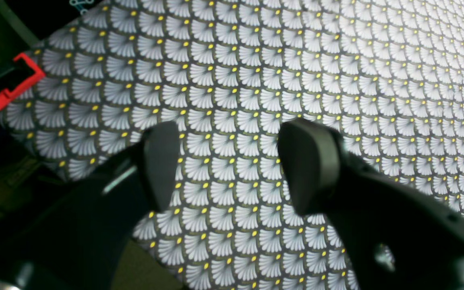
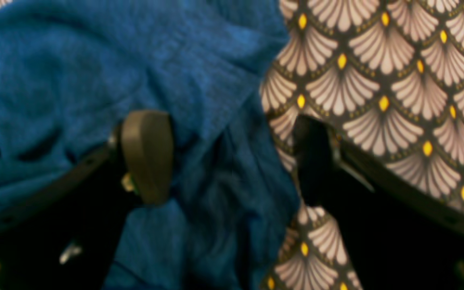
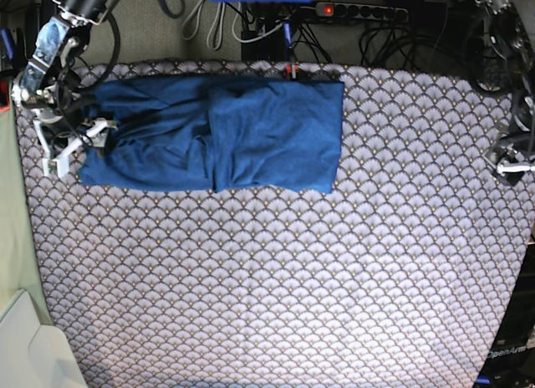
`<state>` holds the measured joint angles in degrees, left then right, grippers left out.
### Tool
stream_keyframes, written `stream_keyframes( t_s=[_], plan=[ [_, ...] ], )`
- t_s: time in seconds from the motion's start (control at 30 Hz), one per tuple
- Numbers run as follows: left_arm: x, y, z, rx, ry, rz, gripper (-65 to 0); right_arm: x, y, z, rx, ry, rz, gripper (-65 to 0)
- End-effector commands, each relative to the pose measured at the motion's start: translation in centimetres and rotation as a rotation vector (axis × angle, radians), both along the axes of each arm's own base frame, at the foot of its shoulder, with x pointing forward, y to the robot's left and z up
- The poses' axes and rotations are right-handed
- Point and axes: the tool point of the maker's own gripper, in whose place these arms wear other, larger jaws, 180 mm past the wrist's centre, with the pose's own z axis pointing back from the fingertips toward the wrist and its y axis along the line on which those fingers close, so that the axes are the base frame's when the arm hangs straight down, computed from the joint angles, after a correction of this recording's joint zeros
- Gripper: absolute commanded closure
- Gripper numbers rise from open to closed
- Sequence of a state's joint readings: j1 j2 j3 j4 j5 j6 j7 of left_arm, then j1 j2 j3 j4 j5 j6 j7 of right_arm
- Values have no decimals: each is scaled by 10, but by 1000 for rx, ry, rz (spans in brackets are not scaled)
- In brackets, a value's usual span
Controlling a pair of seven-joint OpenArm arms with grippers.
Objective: Fold the T-shirt properly
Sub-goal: 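Grasp the shirt end with the right gripper and fold it over the body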
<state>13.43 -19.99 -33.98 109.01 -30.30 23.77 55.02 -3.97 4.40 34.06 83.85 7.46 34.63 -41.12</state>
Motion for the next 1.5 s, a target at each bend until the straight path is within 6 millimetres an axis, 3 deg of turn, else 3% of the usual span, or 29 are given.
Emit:
stream_keyframes(
  t_s=[0.0, 0.3, 0.37, 0.7, 0.9, 1.0, 1.2, 1.47],
  plan=[
    [5, 5, 14, 37, -35, -2, -409, -2, -2, -3, -3, 23, 5, -469],
    [4, 6, 14, 41, -32, -1, -409, -4, 15, -9, 22, 38, 30, -461],
    [5, 7, 16, 46, -35, -1, -409, -6, 17, -11, 28, 42, 31, -435],
    [6, 7, 20, 51, -45, -3, -409, -14, 34, -20, 37, 72, 84, -196],
    [2, 19, 30, 60, -74, 32, -409, -12, 34, -19, 34, 69, 86, 0],
    [-3, 30, 42, 76, -102, 69, -409, -9, 33, -14, 25, 52, 88, 0],
    [-12, 47, 51, 99, -120, 122, -409, 4, 42, 15, -1, -32, 96, 0],
    [-28, 69, 60, 119, -137, 195, -409, 8, 83, 45, -8, -118, 170, 0]
  ],
)
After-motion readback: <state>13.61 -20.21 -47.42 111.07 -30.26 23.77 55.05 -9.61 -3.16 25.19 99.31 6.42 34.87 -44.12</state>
